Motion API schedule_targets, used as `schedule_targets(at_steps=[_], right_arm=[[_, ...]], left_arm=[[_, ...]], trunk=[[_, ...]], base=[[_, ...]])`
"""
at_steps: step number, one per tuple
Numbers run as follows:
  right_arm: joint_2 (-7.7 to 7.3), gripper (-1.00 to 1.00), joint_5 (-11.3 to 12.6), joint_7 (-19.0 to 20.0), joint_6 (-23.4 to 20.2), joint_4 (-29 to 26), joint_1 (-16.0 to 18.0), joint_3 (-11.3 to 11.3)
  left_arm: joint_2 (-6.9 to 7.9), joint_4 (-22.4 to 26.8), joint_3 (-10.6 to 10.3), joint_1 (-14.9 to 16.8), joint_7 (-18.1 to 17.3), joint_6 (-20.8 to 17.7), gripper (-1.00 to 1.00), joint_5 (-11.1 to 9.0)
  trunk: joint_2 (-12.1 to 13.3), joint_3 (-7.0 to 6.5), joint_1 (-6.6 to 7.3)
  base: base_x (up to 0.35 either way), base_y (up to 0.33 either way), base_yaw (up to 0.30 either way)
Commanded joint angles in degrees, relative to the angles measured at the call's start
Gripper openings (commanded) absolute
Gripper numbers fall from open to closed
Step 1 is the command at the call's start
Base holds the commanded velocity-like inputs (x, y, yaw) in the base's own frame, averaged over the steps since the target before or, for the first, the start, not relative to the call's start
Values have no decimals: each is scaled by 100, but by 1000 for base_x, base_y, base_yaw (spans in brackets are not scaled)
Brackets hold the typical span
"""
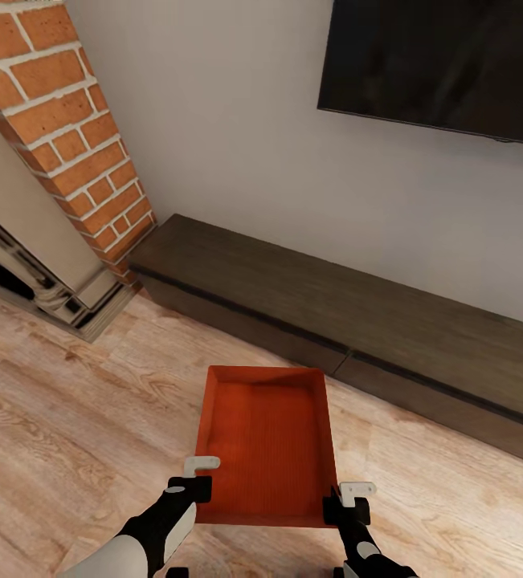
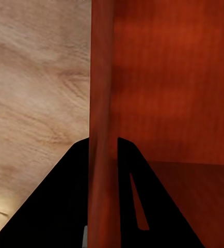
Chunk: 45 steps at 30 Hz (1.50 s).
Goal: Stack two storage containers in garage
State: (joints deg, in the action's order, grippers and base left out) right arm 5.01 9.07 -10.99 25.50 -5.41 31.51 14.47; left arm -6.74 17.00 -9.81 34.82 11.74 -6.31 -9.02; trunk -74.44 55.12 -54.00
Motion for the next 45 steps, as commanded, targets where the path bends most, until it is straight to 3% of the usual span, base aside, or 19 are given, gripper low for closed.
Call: schedule_targets(at_steps=[1,45], right_arm=[[0,-100,-7,10,218,-8,5,30],[0,-100,-16,10,218,-8,5,30]], left_arm=[[8,-10,-29,-2,65,-37,-100,-59],[6,-2,-29,-2,65,-37,-100,-57]], trunk=[[40,-16,23],[1805,-806,989]], base=[[0,0,0],[0,0,0]])
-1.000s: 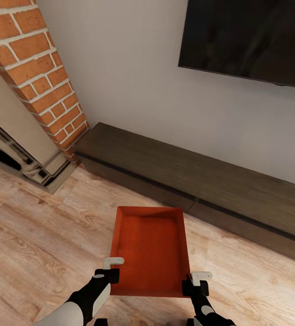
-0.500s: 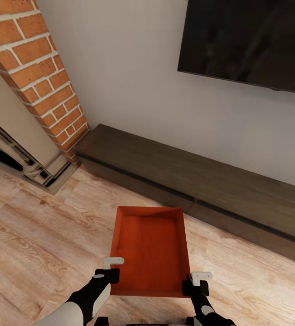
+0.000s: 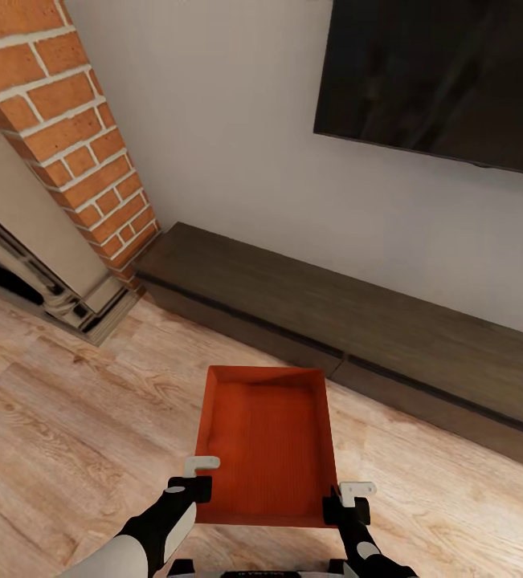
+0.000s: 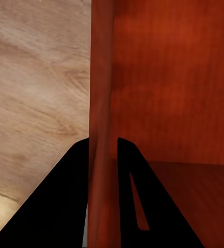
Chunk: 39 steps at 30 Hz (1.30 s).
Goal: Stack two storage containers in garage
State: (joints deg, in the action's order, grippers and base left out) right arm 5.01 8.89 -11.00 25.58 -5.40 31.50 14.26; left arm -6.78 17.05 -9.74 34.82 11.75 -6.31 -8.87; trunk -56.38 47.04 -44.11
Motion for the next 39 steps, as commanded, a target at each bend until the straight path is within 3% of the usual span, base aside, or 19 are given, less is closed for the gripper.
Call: schedule_targets(at_steps=[1,8,30,39], right_arm=[[0,-100,0,10,209,-11,5,51],[-3,-100,-1,10,203,-10,5,51],[18,-100,46,2,220,-5,5,44],[26,-100,52,-33,228,-5,5,33]], left_arm=[[10,-5,-37,-2,64,-37,-100,-72],[10,-4,-37,-2,73,-37,-100,-71],[1,0,-37,-2,82,-37,-100,-63],[1,0,-37,-2,82,-37,-100,-63]], trunk=[[39,-15,22],[320,-141,176],[320,-141,176],[320,-201,176]], base=[[0,0,0],[0,0,0],[0,0,0],[0,0,-57]])
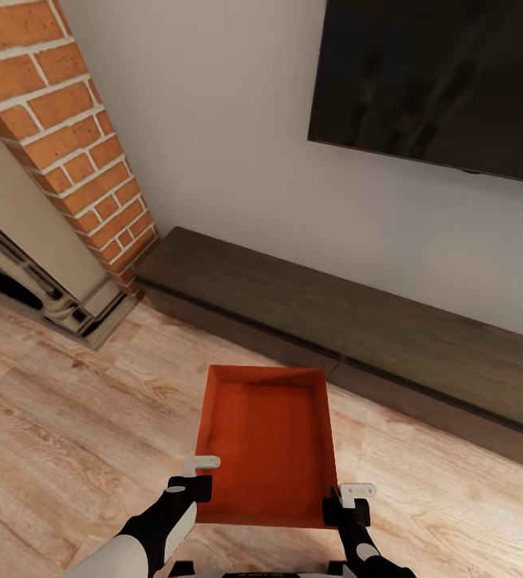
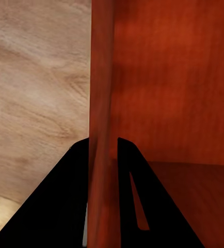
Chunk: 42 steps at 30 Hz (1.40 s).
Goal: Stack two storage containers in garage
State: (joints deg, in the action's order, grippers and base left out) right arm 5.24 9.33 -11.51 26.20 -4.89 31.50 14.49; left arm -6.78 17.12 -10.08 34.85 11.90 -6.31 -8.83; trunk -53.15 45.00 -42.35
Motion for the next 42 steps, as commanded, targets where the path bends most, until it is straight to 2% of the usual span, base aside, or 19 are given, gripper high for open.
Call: schedule_targets(at_steps=[1,42], right_arm=[[1,-100,8,18,166,-56,5,10],[-6,-100,-1,18,174,-56,5,10]], left_arm=[[1,-7,-3,-4,66,-37,-100,-66],[-11,-8,-3,-4,68,-37,-100,-82]], trunk=[[-3,-5,0],[-3,-359,0]], base=[[0,0,-77],[-15,0,-68]])
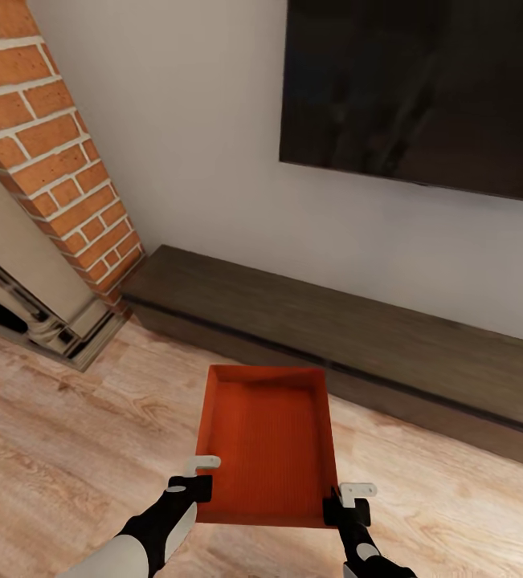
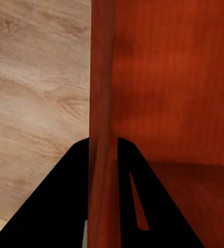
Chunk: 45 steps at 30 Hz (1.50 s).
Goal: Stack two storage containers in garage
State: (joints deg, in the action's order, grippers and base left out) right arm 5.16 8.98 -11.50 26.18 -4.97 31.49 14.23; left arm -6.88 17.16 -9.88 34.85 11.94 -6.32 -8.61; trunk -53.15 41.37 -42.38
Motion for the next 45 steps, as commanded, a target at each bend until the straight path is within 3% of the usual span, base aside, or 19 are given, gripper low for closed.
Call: schedule_targets(at_steps=[1,21,45], right_arm=[[2,-100,34,16,177,-48,6,36],[2,-100,34,16,177,-48,6,36],[7,-100,34,16,177,-47,6,36]], left_arm=[[-1,-11,-22,-5,65,-36,-100,-104],[-6,-2,-22,-5,67,-36,-100,-106],[-6,5,-22,-5,69,-36,-100,-106]], trunk=[[-3,-5,2],[-3,-179,2],[-3,-329,2]], base=[[-269,0,-65],[-326,0,-65],[-17,0,-20]])
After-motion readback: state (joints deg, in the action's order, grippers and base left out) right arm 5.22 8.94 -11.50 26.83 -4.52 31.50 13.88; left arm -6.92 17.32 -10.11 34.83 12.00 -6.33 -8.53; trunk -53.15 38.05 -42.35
